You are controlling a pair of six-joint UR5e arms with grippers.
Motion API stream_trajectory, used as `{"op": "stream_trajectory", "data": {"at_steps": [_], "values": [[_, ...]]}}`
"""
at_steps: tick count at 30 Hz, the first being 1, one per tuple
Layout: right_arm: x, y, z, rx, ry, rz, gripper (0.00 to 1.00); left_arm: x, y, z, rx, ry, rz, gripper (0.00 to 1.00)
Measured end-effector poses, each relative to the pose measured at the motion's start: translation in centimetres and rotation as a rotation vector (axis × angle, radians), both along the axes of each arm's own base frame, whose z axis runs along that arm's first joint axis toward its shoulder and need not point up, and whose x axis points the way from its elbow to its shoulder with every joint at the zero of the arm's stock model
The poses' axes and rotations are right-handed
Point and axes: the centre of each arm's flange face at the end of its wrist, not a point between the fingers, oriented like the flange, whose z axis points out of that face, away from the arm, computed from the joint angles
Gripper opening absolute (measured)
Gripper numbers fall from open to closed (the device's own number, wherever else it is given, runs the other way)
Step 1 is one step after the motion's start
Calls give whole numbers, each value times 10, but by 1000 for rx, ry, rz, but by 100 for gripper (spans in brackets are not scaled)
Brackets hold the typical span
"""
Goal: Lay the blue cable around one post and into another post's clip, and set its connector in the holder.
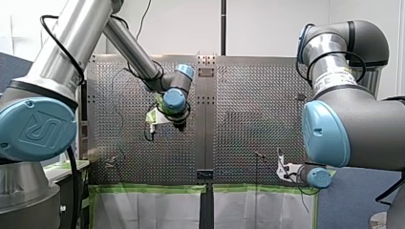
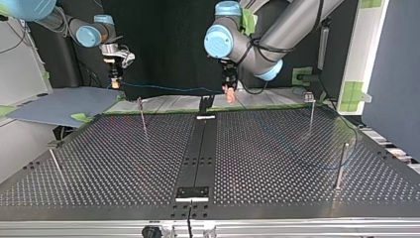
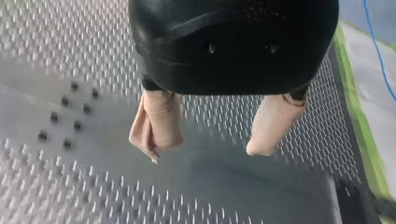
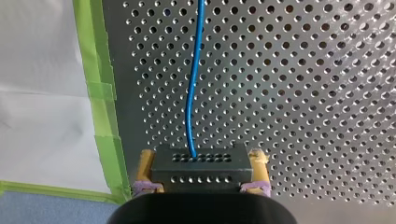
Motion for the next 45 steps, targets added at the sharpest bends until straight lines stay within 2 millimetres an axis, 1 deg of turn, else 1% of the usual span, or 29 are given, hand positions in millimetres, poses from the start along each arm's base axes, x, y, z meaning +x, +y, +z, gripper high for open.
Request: {"op": "stream_trajectory", "data": {"at_steps": [5, 13, 20, 22, 26, 31, 38, 45], "values": [[0, 0, 0, 1, 2, 1, 0, 1, -36, -7, -53, -28, -81, 100], [-1, 0, 1, 1, 2, -5, 0, -2, -85, -17, -110, -73, -168, 100], [-6, -2, 1, 5, -5, -20, 0, -10, -132, -27, -207, -111, -231, 100], [-8, -3, 1, 6, -7, -24, 0, -13, -143, -31, -223, -118, -246, 100], [-14, -4, 1, 10, -11, -35, 0, -26, -162, -46, -238, -122, -280, 100], [-20, -6, 2, 16, -17, -48, 0, -44, -179, -68, -240, -120, -316, 100], [-23, -6, 1, 24, -18, -54, 0, -79, -200, -107, -234, -109, -379, 100], [-23, -6, 1, 26, -18, -53, 0, -113, -222, -140, -244, -96, -467, 100]]}}
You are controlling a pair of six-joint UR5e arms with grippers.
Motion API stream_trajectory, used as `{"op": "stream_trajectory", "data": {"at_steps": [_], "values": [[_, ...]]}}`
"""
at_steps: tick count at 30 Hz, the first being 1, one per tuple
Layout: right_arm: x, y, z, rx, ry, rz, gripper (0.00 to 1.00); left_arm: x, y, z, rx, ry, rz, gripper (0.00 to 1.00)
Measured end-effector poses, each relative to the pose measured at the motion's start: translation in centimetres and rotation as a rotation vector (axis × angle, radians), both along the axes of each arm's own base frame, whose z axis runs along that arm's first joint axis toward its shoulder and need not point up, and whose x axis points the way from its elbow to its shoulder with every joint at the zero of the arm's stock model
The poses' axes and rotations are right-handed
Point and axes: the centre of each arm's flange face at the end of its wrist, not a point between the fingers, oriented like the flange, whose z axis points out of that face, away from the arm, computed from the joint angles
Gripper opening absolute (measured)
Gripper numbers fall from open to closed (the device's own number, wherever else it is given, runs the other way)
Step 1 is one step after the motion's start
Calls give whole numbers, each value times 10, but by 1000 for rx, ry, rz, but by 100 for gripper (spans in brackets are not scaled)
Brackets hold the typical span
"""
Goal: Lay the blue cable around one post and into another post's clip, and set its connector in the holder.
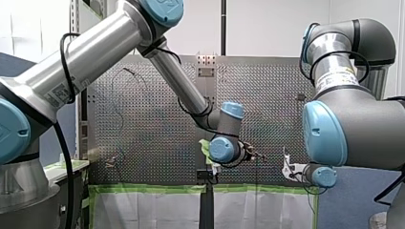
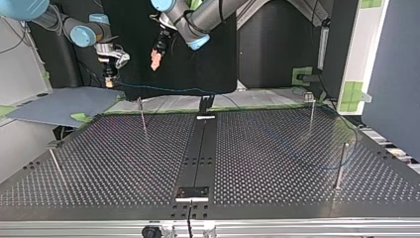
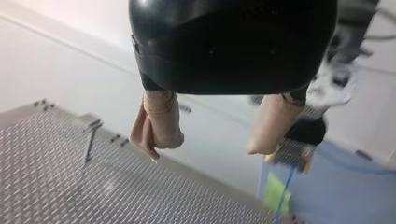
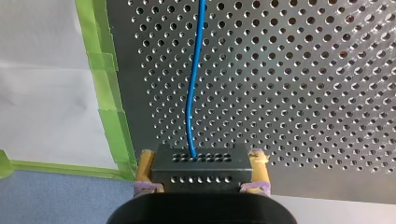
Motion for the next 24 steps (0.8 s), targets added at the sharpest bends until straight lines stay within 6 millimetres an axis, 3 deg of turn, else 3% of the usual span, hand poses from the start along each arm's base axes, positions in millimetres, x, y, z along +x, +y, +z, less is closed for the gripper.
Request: {"op": "stream_trajectory", "data": {"at_steps": [7, 10, 16, 24], "values": [[1, 1, 0, 4, 0, 2, 0, -39, -18, -37, 14, -12, -84, 100], [2, 1, 0, 5, 0, 4, 0, -43, -19, -53, 24, -18, -102, 100], [3, 2, 0, 12, 2, 5, 0, -22, -10, -83, 30, -21, -91, 100], [4, 3, 1, 11, 7, 8, 0, 22, -8, -110, -6, -36, -86, 100]]}}
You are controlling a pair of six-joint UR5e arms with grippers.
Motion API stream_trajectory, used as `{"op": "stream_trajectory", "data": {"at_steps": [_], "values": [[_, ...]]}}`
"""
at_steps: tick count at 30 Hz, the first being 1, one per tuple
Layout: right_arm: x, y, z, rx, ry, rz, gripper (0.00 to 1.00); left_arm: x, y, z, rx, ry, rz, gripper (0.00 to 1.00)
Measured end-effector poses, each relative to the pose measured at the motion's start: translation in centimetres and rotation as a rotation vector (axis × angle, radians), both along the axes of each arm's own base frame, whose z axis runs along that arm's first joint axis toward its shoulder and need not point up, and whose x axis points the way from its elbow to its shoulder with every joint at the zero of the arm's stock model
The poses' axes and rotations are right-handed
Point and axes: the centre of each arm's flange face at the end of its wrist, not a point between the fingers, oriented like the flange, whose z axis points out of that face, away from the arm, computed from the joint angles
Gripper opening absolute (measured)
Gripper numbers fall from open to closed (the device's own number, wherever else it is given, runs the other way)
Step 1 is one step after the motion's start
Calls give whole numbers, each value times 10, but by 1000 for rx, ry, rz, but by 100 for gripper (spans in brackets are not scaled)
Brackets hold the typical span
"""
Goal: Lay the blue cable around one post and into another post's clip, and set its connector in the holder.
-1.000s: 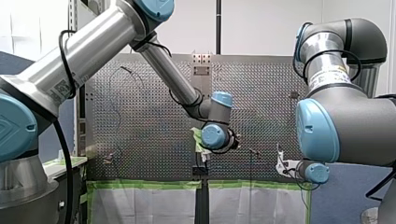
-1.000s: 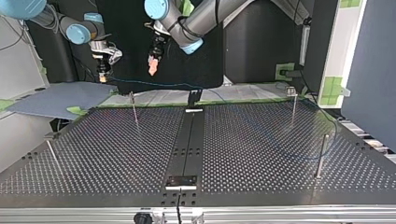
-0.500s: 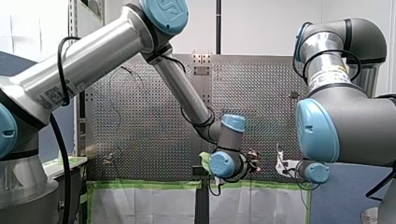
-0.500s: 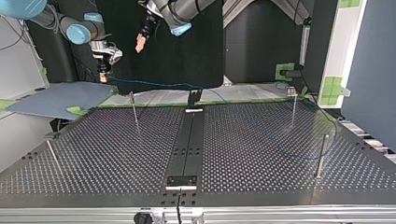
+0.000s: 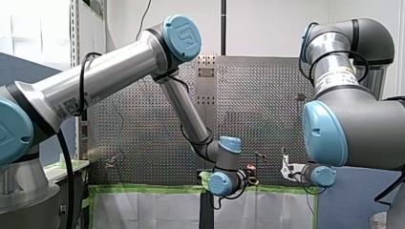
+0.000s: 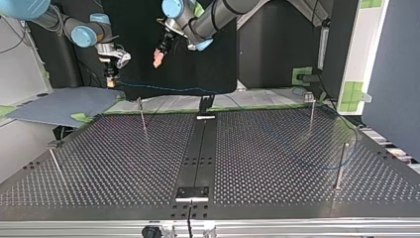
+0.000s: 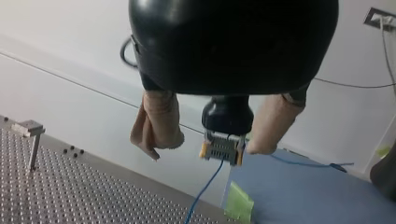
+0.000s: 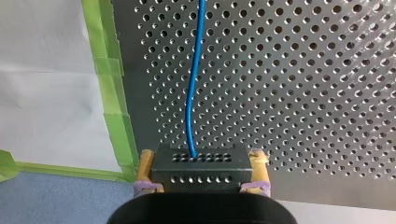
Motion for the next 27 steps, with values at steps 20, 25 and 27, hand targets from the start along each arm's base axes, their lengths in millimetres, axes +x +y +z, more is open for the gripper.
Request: {"op": "stream_trajectory", "data": {"at_steps": [20, 25, 27], "values": [[0, -2, 4, -11, 5, 3, 0, 94, -3, 12, -45, -27, 77, 100], [0, -4, 5, -16, 3, 2, 0, 89, -5, 11, -28, -12, 64, 100], [-1, -5, 6, -17, 2, 1, 0, 82, -8, 10, -19, -5, 51, 100]]}}
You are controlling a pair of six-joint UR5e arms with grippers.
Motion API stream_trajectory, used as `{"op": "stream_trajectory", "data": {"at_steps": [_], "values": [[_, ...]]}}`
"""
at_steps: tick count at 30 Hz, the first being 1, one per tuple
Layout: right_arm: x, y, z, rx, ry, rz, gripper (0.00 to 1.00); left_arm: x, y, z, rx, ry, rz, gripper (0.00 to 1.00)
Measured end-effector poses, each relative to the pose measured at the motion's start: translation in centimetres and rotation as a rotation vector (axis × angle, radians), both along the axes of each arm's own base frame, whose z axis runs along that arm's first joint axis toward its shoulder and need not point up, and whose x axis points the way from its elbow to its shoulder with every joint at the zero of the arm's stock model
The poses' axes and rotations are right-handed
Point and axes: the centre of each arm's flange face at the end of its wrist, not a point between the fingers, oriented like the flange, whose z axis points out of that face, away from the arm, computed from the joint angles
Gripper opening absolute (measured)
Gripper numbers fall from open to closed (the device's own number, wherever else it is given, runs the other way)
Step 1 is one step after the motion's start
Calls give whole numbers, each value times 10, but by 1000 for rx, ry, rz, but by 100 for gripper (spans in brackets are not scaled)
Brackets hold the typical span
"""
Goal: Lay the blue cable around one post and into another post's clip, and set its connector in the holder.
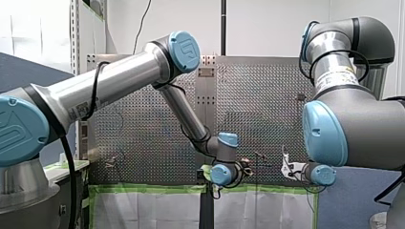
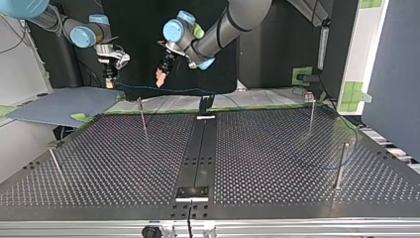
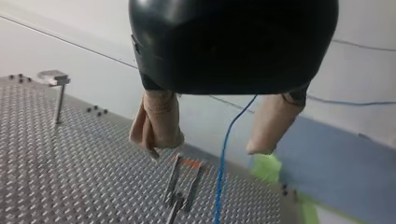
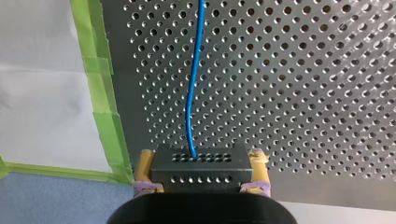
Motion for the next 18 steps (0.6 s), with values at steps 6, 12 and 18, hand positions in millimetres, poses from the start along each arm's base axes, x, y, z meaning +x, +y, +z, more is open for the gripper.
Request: {"op": "stream_trajectory", "data": {"at_steps": [6, 12, 18], "values": [[0, -1, 1, 0, 0, -1, 0, -8, -4, -1, 5, 5, -3, 100], [-1, -1, 1, 3, 1, 0, 0, 7, -3, 6, -20, -3, 43, 100], [-1, -2, 6, -1, 1, 0, 0, 24, -2, 14, -37, 12, 66, 100]]}}
